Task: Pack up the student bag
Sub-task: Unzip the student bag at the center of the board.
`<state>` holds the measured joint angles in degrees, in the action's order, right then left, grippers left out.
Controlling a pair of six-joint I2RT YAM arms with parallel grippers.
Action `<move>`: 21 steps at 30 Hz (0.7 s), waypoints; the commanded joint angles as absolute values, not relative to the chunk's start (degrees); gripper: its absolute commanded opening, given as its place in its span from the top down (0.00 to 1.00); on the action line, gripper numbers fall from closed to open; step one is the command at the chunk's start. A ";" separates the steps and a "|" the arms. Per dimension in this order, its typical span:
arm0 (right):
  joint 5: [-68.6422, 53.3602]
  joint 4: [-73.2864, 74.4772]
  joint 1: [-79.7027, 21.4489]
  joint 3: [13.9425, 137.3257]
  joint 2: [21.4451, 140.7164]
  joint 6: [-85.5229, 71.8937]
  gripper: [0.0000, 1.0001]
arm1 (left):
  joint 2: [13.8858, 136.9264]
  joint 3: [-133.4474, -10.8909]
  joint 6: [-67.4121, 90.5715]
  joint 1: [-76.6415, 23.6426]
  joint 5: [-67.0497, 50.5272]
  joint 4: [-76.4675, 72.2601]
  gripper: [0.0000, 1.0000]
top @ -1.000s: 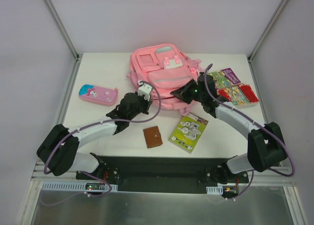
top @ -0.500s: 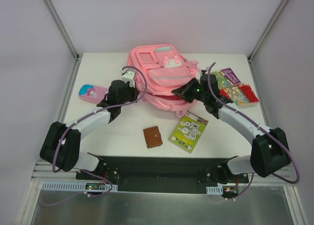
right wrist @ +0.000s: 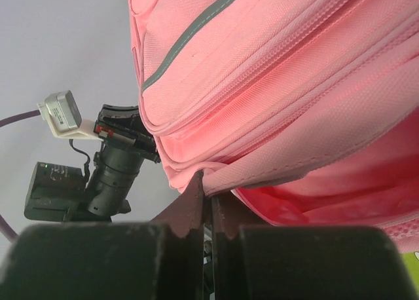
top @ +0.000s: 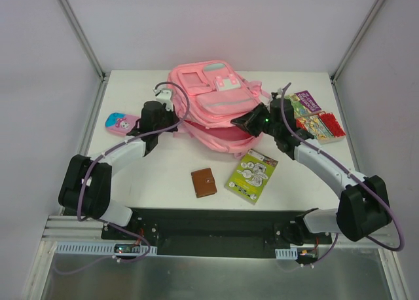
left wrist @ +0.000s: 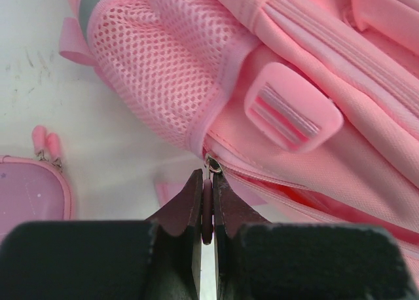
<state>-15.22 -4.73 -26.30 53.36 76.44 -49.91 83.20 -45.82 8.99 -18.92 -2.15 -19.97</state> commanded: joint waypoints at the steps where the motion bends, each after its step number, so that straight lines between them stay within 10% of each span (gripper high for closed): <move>1: -10.37 -6.50 -24.52 54.40 72.43 -49.13 0.99 | 84.46 -49.30 9.23 -14.94 1.85 -18.90 1.00; 9: -10.55 -6.33 -25.13 56.34 74.09 -48.96 0.99 | 85.70 -51.77 8.09 -14.41 -2.78 -17.14 0.87; 13: -9.32 -6.42 -25.40 57.21 76.72 -49.13 0.99 | 83.50 -50.63 9.66 -14.41 -7.12 -16.70 0.36; 21: -8.26 -5.45 -26.10 62.83 83.22 -48.08 0.99 | 72.80 -47.82 12.56 -14.50 -8.87 -13.10 0.09</move>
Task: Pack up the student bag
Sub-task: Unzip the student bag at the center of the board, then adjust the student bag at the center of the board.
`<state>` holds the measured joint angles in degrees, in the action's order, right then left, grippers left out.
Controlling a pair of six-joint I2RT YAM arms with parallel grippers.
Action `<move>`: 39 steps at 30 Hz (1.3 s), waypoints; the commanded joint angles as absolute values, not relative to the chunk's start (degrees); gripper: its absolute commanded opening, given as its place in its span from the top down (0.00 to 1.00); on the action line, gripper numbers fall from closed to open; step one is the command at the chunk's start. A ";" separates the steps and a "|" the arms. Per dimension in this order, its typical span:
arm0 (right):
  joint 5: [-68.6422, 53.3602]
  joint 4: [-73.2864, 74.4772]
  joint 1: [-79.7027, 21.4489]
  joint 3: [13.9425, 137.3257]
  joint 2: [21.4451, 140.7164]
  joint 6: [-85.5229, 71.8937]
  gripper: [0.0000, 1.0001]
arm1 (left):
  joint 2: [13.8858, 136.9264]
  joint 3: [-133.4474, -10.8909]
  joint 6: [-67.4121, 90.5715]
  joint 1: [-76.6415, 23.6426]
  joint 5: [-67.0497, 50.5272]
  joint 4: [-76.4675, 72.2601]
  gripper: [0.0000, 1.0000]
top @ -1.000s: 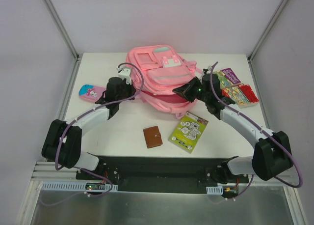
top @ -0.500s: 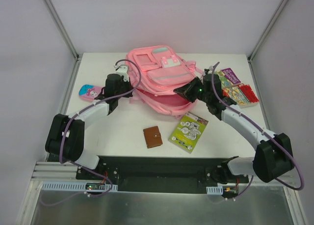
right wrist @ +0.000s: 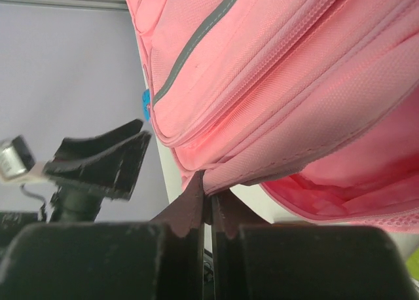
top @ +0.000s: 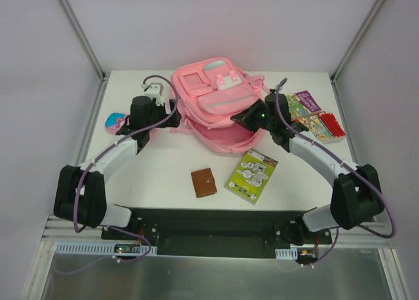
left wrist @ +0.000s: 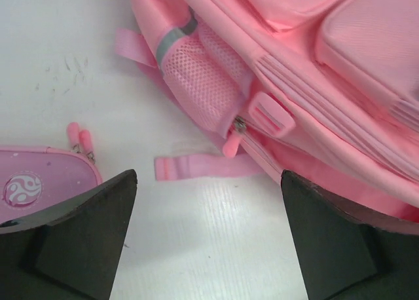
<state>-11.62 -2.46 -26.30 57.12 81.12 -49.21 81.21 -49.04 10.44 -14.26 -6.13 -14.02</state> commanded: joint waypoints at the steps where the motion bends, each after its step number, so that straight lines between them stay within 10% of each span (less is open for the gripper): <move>1: -8.35 -4.75 -26.28 64.06 83.93 -47.38 0.99 | 71.56 -47.46 12.92 -14.50 -9.92 -12.75 0.07; 18: -8.26 -0.26 -28.74 68.91 88.33 -42.89 0.99 | 65.56 -34.99 36.44 -25.84 -20.66 -25.56 0.01; 39: -10.72 -2.37 -30.85 64.95 84.99 -44.82 0.99 | 86.13 -37.88 60.73 -25.84 -14.86 -55.88 0.01</move>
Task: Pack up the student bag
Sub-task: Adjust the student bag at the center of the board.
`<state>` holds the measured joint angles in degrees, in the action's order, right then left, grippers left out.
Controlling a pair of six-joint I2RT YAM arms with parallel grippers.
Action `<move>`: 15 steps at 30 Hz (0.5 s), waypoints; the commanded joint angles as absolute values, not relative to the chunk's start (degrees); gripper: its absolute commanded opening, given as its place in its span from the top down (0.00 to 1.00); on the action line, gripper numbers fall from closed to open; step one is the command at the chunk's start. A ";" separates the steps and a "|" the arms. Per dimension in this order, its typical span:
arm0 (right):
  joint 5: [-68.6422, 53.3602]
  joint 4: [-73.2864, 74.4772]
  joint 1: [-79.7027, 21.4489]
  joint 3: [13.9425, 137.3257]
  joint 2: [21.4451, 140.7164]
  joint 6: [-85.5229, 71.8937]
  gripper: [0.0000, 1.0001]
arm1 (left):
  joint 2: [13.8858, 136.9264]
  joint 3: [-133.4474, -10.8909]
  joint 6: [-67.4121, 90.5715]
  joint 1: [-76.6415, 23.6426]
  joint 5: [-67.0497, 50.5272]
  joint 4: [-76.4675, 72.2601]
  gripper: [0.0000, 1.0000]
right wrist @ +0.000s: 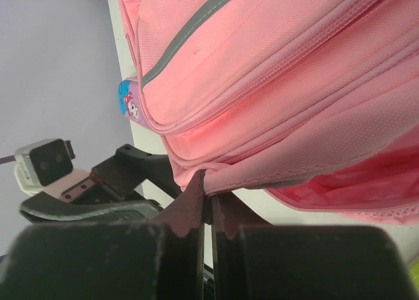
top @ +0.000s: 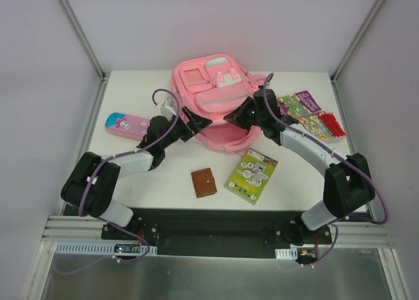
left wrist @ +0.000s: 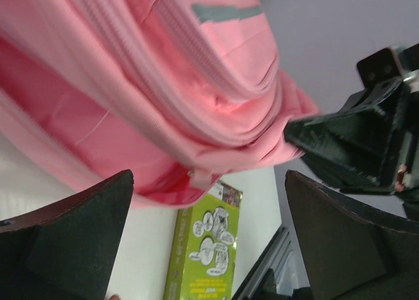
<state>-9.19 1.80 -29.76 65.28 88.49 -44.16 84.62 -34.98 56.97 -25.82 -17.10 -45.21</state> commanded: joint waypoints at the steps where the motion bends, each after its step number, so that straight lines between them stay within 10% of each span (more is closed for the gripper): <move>1: -10.98 -2.63 -30.85 64.78 84.99 -45.00 0.99 | 86.74 -38.05 60.99 -25.84 -14.68 -56.33 0.01; 15: -14.41 -6.33 -31.55 65.04 84.64 -45.09 0.99 | 93.60 -42.45 64.25 -26.63 -18.28 -58.10 0.01</move>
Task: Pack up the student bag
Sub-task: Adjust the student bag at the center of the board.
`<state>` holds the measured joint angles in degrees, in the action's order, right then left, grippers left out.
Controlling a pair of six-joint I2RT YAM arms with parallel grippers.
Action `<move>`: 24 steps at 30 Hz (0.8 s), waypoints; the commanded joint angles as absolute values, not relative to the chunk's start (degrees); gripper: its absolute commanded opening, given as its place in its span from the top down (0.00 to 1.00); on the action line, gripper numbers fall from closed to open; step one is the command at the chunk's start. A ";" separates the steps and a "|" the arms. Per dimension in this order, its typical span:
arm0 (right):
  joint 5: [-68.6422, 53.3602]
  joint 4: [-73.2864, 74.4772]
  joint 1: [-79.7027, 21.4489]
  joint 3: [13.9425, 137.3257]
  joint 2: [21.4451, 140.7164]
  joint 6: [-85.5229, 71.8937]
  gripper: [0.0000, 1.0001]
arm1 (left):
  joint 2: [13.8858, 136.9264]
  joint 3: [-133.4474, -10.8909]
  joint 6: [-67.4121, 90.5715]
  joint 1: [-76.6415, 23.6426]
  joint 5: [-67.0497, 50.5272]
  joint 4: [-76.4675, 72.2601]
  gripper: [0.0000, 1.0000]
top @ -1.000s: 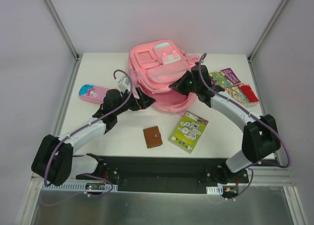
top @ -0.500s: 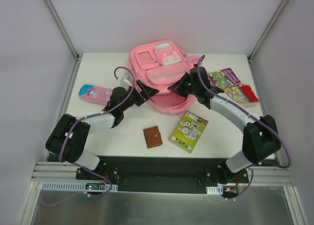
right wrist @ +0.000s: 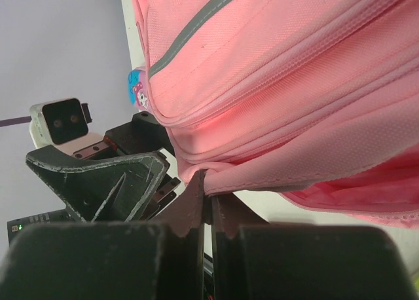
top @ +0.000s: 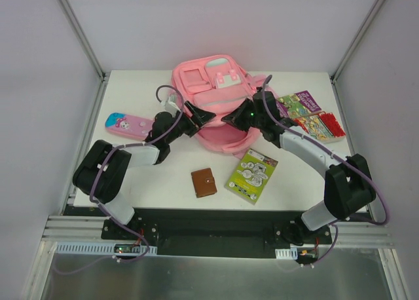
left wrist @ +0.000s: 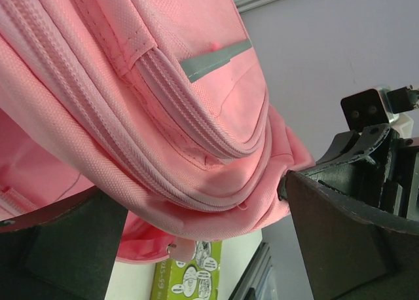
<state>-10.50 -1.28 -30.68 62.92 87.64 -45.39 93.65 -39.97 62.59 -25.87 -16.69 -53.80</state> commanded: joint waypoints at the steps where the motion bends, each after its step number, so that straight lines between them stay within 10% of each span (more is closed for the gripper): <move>1: -14.50 -6.50 -31.73 65.13 84.64 -45.00 0.99 | 93.52 -42.63 64.51 -26.72 -18.02 -57.83 0.01; 6: -15.03 -7.12 -32.78 64.60 84.81 -44.91 0.99 | 94.30 -44.91 64.60 -26.89 -18.18 -56.25 0.10; 14: -16.08 -7.73 -33.14 62.40 84.20 -44.21 0.85 | 95.19 -47.46 64.87 -26.81 -17.67 -51.52 1.00; 16: -15.91 -7.73 -33.14 61.18 83.67 -43.86 0.50 | 94.57 -47.55 64.69 -26.81 -16.79 -50.37 1.00; 19: -14.24 -7.65 -32.61 58.81 82.01 -43.42 0.23 | 92.91 -46.85 63.46 -26.46 -16.00 -49.05 1.00; 24: -13.71 -7.73 -29.71 55.99 80.16 -46.05 0.09 | 90.27 -44.65 63.19 -24.79 -16.61 -48.78 1.00</move>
<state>-13.65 -4.54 -31.94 57.28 83.44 -44.51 94.96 -45.04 64.29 -26.09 -16.19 -45.93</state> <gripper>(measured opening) 0.892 0.132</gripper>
